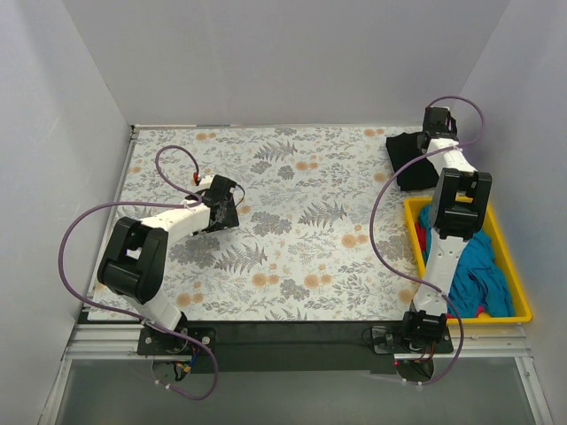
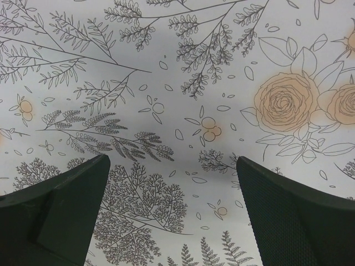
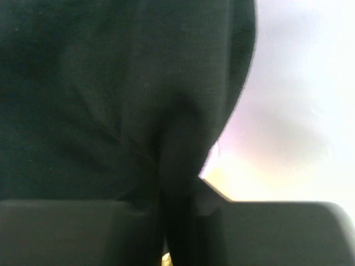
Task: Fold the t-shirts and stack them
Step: Neatly place the folded tshirt to the corner, then reset both grippers
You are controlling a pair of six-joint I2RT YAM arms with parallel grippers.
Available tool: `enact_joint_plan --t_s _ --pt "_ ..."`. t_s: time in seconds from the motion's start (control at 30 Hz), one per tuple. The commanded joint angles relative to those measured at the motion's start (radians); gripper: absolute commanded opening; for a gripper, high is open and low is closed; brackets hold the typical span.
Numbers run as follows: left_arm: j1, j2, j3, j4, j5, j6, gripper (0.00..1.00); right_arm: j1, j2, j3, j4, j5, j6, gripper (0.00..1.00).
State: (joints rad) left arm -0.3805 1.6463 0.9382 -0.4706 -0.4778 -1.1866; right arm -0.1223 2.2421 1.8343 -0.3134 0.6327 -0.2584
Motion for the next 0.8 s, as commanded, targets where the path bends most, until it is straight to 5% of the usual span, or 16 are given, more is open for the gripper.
enact_joint_plan --t_s 0.0,0.1,0.2,0.47,0.57,0.77 --pt "0.006 -0.010 0.034 -0.002 -0.007 -0.004 0.98 -0.016 0.020 0.011 0.057 0.091 0.018 0.24" --pt "0.006 -0.011 0.036 -0.002 -0.007 -0.004 0.98 -0.016 -0.002 0.002 0.056 0.146 0.048 0.53" --pt "0.006 -0.017 0.036 0.000 -0.005 -0.004 0.98 -0.016 -0.065 -0.020 0.056 0.136 0.074 0.69" --pt "0.006 -0.072 0.033 0.003 0.007 -0.002 0.98 0.006 -0.283 -0.085 0.001 0.093 0.145 0.78" --pt "0.006 -0.118 0.027 0.009 0.013 -0.002 0.98 0.006 -0.412 -0.164 -0.007 0.065 0.179 0.90" --pt "0.006 -0.201 0.011 0.027 0.039 -0.008 0.98 0.006 -0.646 -0.301 -0.084 -0.062 0.251 0.91"
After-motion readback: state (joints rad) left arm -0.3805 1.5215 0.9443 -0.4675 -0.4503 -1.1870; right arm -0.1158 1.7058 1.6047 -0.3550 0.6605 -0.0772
